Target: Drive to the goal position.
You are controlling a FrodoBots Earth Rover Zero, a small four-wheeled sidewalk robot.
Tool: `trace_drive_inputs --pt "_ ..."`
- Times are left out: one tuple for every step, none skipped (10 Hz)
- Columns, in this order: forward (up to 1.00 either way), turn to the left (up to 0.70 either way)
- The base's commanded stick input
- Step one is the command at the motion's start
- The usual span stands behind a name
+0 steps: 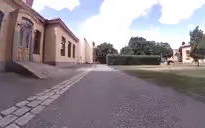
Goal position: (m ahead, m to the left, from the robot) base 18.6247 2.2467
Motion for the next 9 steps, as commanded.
trace_drive_inputs --pt "0.85 0.01" --pt "0.85 0.01" --pt "0.85 0.01" --pt "0.85 0.01" --pt "0.85 0.01" --pt "0.85 0.01" --pt "0.85 0.01" --pt "0.85 0.01" --pt "0.85 0.01"
